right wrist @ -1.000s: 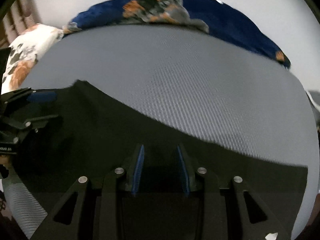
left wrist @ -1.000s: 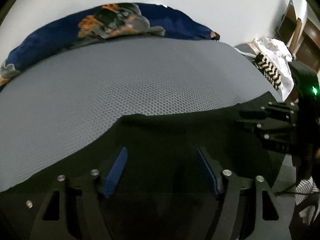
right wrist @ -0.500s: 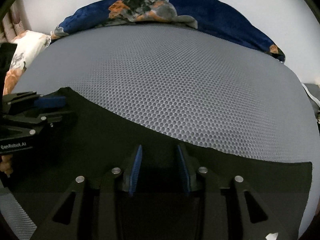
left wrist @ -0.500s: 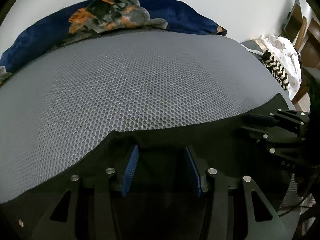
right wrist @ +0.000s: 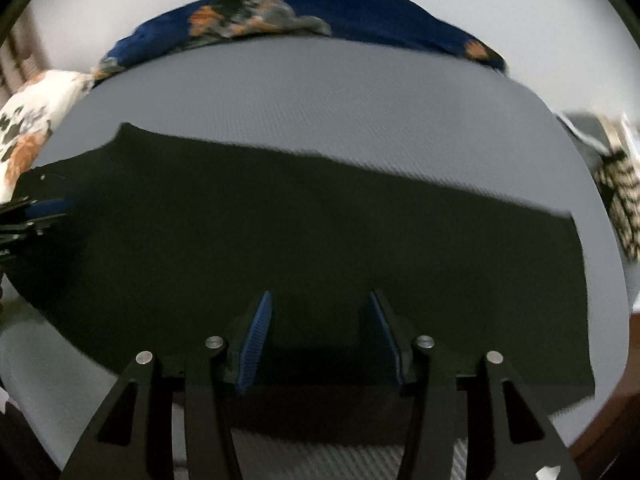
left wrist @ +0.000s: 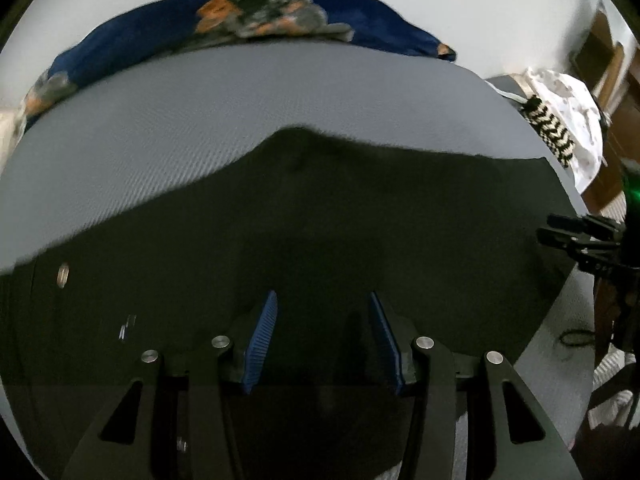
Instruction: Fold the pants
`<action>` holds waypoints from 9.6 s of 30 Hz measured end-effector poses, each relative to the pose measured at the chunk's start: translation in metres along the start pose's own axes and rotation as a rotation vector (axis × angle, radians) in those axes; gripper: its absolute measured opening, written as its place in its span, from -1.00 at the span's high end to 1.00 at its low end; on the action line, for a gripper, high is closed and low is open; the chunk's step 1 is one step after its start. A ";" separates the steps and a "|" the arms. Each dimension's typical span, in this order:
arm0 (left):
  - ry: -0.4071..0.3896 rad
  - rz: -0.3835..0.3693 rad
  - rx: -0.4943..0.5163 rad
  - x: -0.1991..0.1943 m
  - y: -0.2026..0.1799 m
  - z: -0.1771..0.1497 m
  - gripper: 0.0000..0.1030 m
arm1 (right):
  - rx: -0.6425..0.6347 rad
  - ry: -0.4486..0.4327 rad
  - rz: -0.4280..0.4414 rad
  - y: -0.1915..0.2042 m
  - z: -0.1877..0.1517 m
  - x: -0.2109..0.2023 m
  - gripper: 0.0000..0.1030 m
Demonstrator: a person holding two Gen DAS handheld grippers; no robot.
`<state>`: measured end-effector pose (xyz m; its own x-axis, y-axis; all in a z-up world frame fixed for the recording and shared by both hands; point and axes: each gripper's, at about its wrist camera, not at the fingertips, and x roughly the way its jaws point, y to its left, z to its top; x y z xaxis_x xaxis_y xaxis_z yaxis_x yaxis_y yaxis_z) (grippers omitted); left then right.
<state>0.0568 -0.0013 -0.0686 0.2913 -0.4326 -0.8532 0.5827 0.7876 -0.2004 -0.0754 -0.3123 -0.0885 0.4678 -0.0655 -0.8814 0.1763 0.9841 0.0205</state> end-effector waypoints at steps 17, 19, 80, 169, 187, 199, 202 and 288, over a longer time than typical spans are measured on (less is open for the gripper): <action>0.020 0.006 -0.079 -0.001 -0.005 -0.014 -0.10 | 0.385 0.026 -0.093 -0.214 -0.031 -0.019 0.07; 0.019 -0.006 -0.071 -0.001 -0.014 -0.011 -0.10 | 0.447 0.033 0.038 -0.240 -0.035 -0.019 0.07; -0.149 0.048 -0.225 -0.082 0.044 -0.028 -0.18 | 0.298 0.099 0.940 0.048 0.087 0.054 0.85; -0.060 -0.087 -0.055 0.011 -0.023 0.049 0.54 | 0.060 -0.066 0.132 0.031 0.083 0.022 0.11; -0.032 -0.045 -0.061 0.048 -0.023 0.058 0.52 | -0.014 -0.063 0.025 0.039 0.087 0.051 0.11; -0.041 -0.026 -0.006 0.030 -0.039 0.022 -0.10 | -0.005 -0.064 0.003 0.045 0.075 0.042 0.03; -0.035 -0.038 -0.032 0.024 -0.035 0.016 -0.10 | -0.005 -0.053 0.006 0.046 0.068 0.040 -0.01; -0.048 -0.488 -0.637 -0.073 0.256 -0.112 -0.20 | -0.138 0.188 0.239 0.211 0.032 0.032 -0.59</action>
<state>0.0999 0.2813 -0.1118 0.1561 -0.7995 -0.5801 0.1117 0.5978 -0.7938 0.0048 -0.1123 -0.0976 0.3119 0.1889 -0.9312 -0.0445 0.9819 0.1843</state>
